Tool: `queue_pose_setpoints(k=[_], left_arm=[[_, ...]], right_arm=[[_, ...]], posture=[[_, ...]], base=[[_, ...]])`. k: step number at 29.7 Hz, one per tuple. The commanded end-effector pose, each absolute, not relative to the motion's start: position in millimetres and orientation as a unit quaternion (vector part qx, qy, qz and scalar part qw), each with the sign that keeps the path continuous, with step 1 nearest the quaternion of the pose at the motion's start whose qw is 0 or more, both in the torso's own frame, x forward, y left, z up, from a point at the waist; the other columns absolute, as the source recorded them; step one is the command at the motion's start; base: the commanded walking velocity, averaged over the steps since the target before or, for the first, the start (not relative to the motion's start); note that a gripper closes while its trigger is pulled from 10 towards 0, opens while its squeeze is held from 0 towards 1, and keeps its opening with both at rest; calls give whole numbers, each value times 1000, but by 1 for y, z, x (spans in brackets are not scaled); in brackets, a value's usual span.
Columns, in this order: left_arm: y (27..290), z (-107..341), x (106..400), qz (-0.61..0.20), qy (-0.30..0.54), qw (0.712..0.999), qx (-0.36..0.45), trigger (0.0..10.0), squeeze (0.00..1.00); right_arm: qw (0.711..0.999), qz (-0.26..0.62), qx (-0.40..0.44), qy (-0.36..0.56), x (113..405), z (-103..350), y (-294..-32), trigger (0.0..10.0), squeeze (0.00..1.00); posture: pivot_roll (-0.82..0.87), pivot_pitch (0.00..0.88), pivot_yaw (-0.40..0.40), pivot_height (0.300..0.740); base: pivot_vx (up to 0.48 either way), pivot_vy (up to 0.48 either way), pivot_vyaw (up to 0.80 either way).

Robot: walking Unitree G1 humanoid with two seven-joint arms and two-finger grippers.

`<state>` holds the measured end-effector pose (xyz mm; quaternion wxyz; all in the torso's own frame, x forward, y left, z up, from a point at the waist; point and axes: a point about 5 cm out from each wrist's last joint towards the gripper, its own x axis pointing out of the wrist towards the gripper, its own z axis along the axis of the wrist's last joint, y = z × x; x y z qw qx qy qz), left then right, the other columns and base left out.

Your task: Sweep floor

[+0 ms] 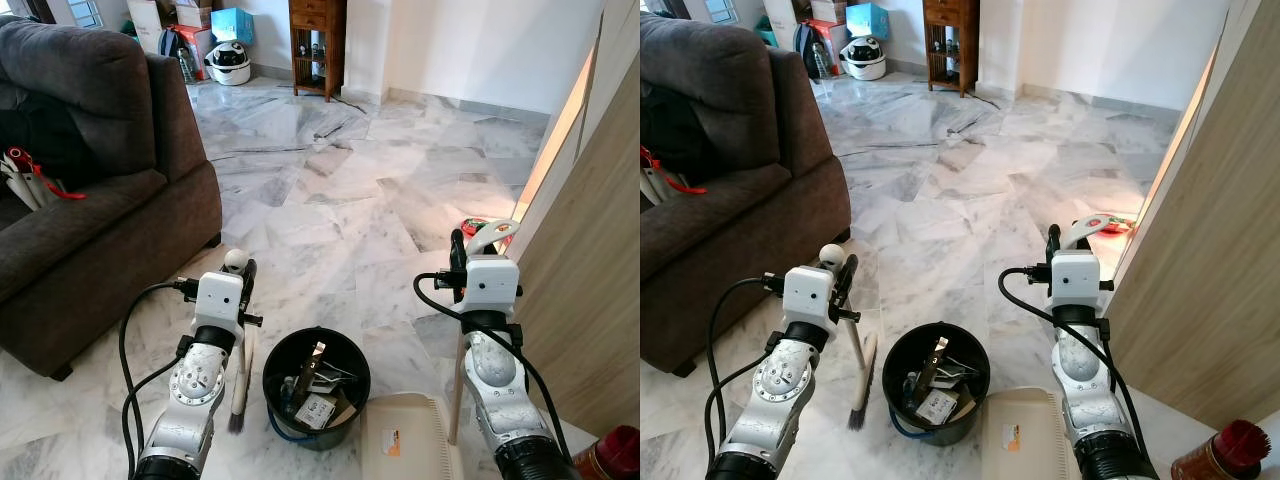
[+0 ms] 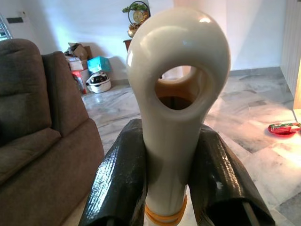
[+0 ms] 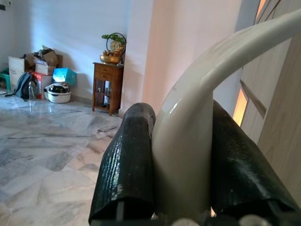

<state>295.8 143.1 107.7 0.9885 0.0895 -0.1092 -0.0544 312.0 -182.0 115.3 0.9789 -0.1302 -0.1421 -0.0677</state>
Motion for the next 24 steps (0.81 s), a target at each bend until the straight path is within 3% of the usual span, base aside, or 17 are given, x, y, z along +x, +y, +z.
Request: queue_pose_setpoints(k=[1, 24], left_arm=[[141, 119, 297, -60, -137, 984, 94, 10000, 0], [139, 120, 297, -67, -141, 983, 95, 10000, 0]], right_arm=[[977, -67, -129, -158, 314, 122, -183, 10000, 0], [977, -64, -128, -155, 314, 120, -181, 10000, 0]], posture=[[-26, 0, 21, 740], [-25, 0, 21, 740]], base=[[-262, 0, 0], [-275, 0, 0]])
